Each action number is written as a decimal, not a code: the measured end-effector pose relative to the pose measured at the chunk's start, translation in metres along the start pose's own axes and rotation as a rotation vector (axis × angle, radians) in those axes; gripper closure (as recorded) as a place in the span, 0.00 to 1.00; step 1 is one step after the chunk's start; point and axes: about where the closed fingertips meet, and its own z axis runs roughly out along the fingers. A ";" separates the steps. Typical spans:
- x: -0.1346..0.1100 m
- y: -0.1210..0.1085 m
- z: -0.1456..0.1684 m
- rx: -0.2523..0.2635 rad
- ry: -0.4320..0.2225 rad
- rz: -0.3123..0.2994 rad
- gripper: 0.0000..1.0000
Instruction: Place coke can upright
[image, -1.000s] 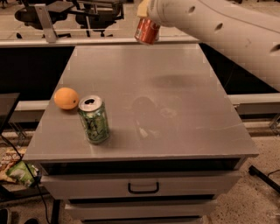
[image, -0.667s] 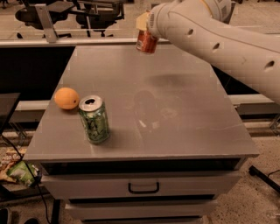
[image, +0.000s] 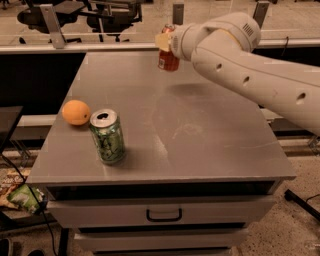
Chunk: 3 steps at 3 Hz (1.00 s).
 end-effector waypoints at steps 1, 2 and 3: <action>-0.020 -0.013 0.000 0.050 0.009 -0.052 0.66; -0.041 -0.031 -0.002 0.106 0.016 -0.115 0.42; -0.054 -0.038 -0.004 0.133 0.023 -0.157 0.19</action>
Offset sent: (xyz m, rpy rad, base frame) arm -0.0349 0.0259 -0.0606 -0.1240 -0.0672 0.2231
